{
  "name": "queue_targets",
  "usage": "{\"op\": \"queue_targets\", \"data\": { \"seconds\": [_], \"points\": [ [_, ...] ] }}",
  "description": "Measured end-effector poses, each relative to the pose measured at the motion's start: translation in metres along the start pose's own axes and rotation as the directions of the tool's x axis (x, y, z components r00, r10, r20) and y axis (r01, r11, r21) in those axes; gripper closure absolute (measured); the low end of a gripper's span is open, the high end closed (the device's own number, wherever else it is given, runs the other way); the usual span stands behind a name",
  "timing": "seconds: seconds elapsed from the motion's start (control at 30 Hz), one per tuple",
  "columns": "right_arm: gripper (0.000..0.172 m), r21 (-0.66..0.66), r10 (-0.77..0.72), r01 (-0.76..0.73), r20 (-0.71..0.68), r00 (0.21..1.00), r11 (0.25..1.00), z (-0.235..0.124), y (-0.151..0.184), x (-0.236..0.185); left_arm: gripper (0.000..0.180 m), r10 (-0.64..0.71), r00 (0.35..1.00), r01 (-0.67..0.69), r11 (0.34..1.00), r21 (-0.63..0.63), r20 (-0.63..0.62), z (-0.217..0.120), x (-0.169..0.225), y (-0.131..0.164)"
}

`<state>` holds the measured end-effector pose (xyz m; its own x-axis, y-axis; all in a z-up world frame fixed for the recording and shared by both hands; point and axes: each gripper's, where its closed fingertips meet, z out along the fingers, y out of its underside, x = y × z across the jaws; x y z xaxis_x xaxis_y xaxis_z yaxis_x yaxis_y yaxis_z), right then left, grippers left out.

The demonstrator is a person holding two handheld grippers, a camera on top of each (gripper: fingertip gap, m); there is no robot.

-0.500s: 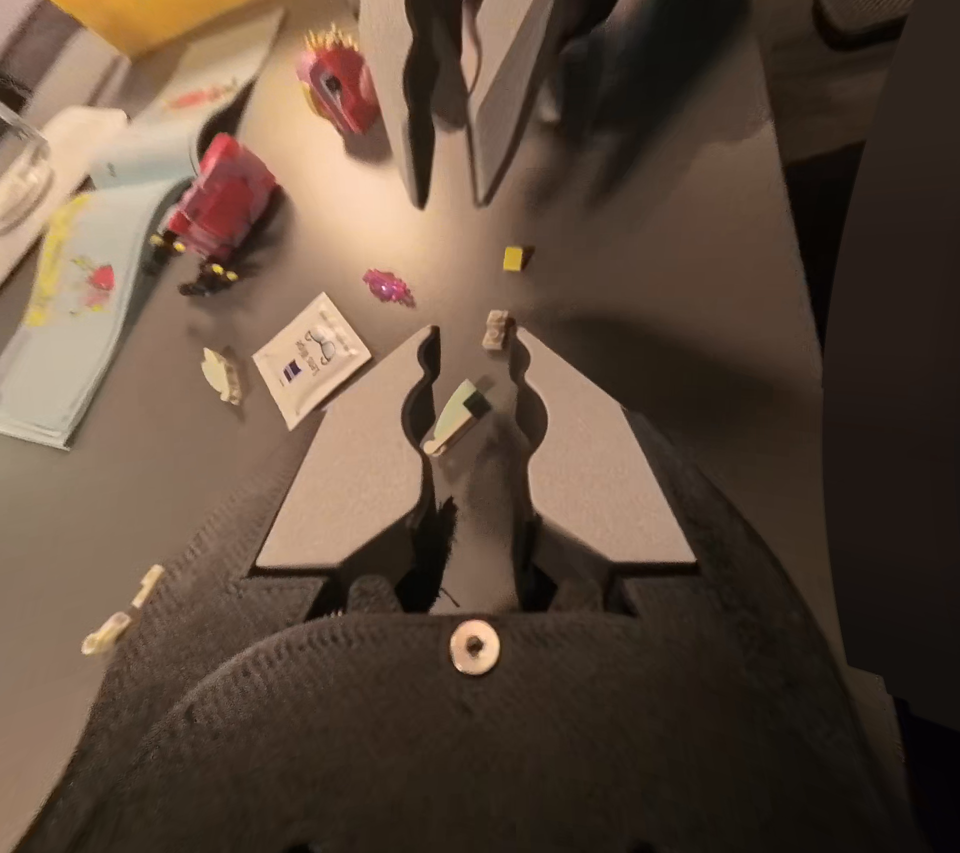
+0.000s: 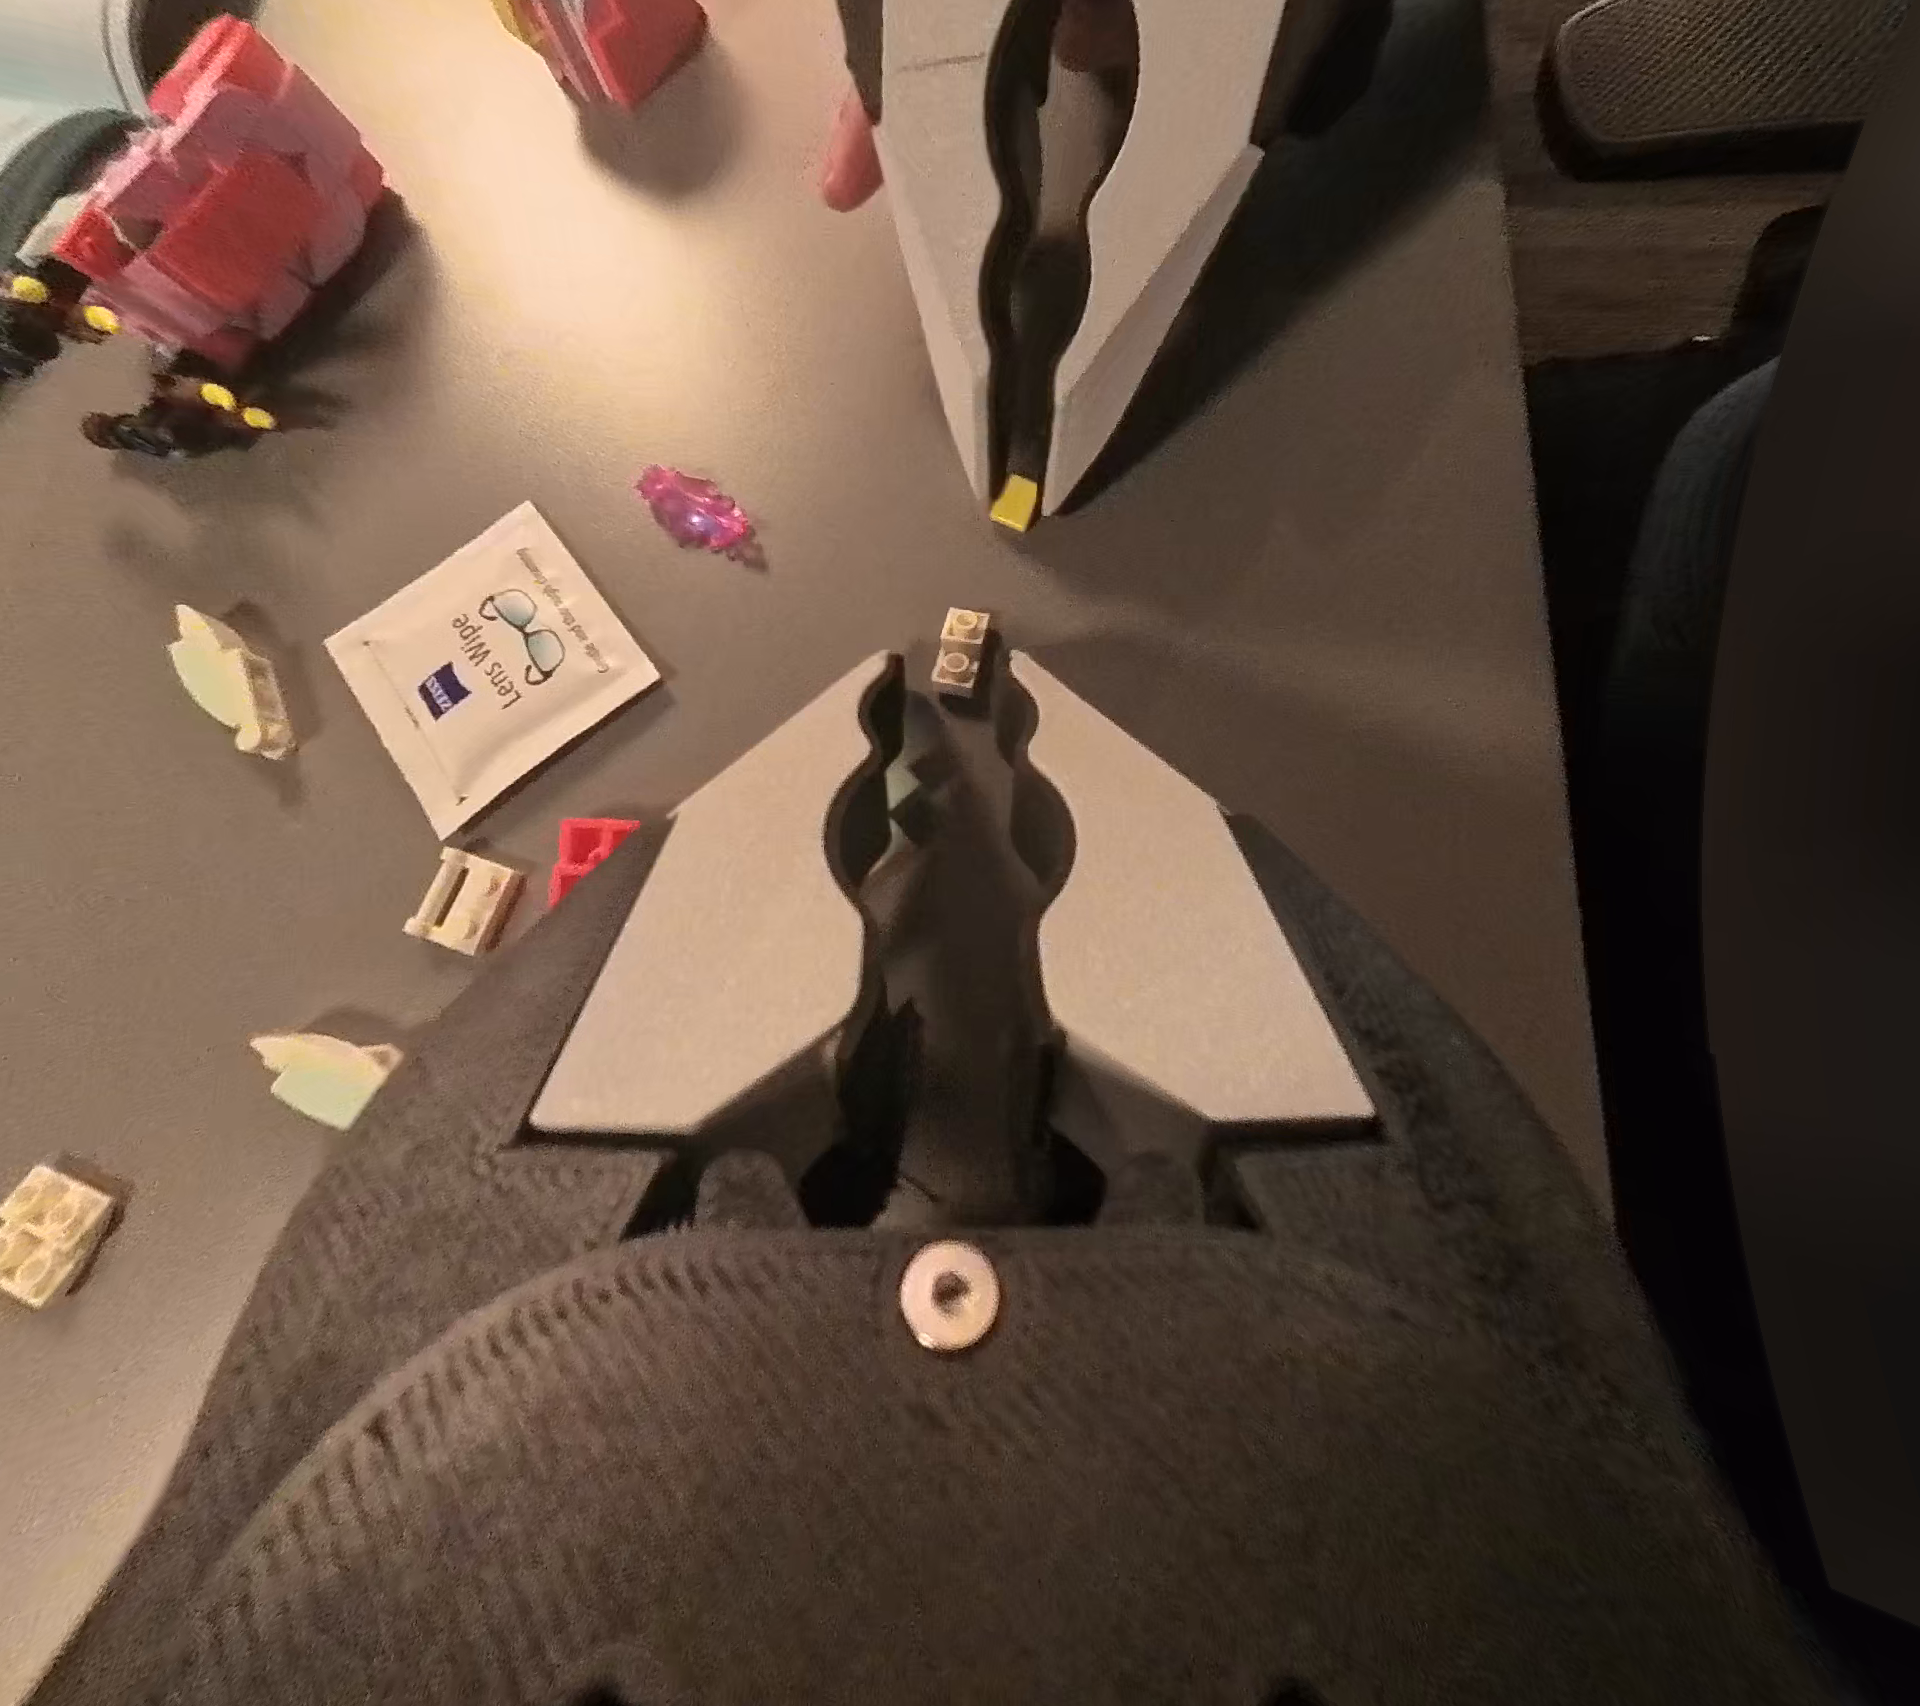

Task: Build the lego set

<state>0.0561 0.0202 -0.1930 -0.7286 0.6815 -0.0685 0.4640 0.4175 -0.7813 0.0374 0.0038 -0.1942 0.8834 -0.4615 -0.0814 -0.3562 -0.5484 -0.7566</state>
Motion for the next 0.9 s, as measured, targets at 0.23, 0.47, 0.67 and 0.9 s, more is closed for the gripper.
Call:
{"op": "queue_targets", "data": {
  "seconds": [0.23,0.47,0.67,0.9],
  "points": [
    [0.166,0.099,-0.022,0.012,0.094,0.995,0.995,-0.006,-0.015,-0.004,0.168,0.069,0.996,-0.069,0.998,0.012,0.061,-0.002,0.001,-0.001],
    [0.166,0.104,-0.156,0.145,0.113,0.981,0.984,0.006,-0.025,0.000,0.168,0.012,1.000,-0.012,1.000,-0.002,0.014,0.000,0.001,0.000],
    [0.166,0.073,-0.179,0.170,0.154,0.972,0.983,0.011,-0.022,-0.002,0.172,-0.001,1.000,0.001,1.000,-0.014,0.023,0.000,0.002,0.001],
    [0.166,0.082,-0.185,0.173,0.158,0.970,0.981,0.011,-0.024,0.000,0.173,-0.018,1.000,0.018,1.000,-0.010,0.018,0.000,0.002,0.001]
  ]
}}
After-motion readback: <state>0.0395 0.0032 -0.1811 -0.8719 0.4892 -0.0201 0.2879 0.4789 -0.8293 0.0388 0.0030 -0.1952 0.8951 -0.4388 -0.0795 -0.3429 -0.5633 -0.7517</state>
